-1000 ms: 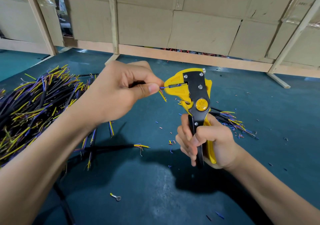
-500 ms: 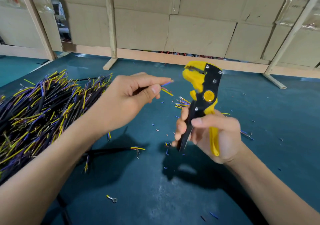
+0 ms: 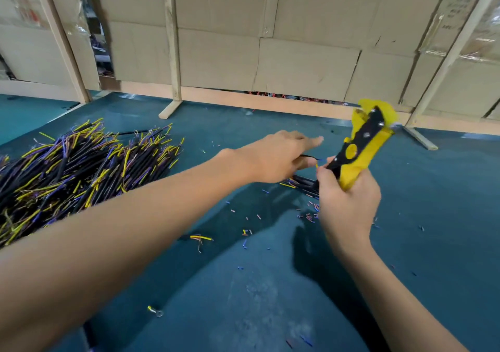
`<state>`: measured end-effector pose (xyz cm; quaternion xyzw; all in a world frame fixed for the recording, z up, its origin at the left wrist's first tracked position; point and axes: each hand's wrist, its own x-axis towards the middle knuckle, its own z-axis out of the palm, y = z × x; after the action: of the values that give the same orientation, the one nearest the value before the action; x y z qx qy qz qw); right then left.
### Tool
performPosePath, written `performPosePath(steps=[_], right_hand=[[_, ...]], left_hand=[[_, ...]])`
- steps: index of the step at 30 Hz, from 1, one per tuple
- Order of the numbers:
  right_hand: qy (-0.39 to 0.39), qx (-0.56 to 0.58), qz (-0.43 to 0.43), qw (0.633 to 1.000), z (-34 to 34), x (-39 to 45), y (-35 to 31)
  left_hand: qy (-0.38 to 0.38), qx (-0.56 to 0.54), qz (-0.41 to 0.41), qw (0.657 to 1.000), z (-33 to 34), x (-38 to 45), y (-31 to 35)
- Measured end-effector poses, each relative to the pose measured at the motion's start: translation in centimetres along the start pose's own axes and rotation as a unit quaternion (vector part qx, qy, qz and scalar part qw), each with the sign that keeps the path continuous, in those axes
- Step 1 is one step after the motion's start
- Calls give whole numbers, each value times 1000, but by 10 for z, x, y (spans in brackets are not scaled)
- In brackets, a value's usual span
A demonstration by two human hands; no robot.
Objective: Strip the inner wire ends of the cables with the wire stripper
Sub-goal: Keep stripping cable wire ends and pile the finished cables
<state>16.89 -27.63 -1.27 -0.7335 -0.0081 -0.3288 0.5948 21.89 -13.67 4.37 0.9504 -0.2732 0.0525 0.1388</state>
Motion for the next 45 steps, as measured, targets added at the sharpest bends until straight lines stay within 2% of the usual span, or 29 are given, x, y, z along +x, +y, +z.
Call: performPosePath(steps=[2, 4, 5, 7, 9, 10, 13, 15, 16, 18, 20, 24, 26, 31, 37, 45], right_hand=[[-17, -69, -40, 997, 0, -3, 2], [-10, -127, -63, 990, 1, -3, 1], [-2, -145, -68, 987, 1, -2, 0], [8, -160, -74, 984, 2, -2, -2], [-1, -163, -84, 983, 2, -3, -3], [-9, -165, -88, 982, 2, -4, -3], [-37, -165, -96, 981, 4, -9, -6], [-63, -155, -102, 981, 5, -13, -7], [-83, -138, -91, 983, 6, -15, -7], [-139, -69, -42, 987, 6, -18, -9], [-197, 22, 12, 980, 7, -18, -14], [-263, 231, 166, 922, 12, -18, -16], [-278, 279, 194, 898, 13, -20, -15], [-327, 328, 183, 867, 14, -19, -14], [-326, 313, 166, 877, 15, -24, -16], [-337, 304, 151, 878, 18, -27, -14]], left_hand=[[-18, 4, -46, 999, -9, -15, -9], [-107, 30, -98, 989, -25, -46, -23], [-181, 46, -135, 973, -35, -66, -30], [-335, 104, -191, 917, -52, -106, -37], [-405, 151, -203, 879, -53, -136, -37], [-403, 151, -199, 881, -49, -146, -37], [-349, 107, -174, 915, -39, -158, -34], [-282, 89, -152, 943, -41, -158, -34], [-225, 60, -141, 962, -42, -156, -34], [-76, -87, -120, 986, -43, -149, -30], [60, -219, -90, 970, -40, -140, -24], [220, -205, -43, 953, -7, -128, -17], [253, -217, -40, 942, 14, -129, -19], [282, -222, -12, 933, 34, -140, -26], [327, -243, -11, 913, 34, -145, -24], [325, -255, -14, 911, 33, -146, -22]])
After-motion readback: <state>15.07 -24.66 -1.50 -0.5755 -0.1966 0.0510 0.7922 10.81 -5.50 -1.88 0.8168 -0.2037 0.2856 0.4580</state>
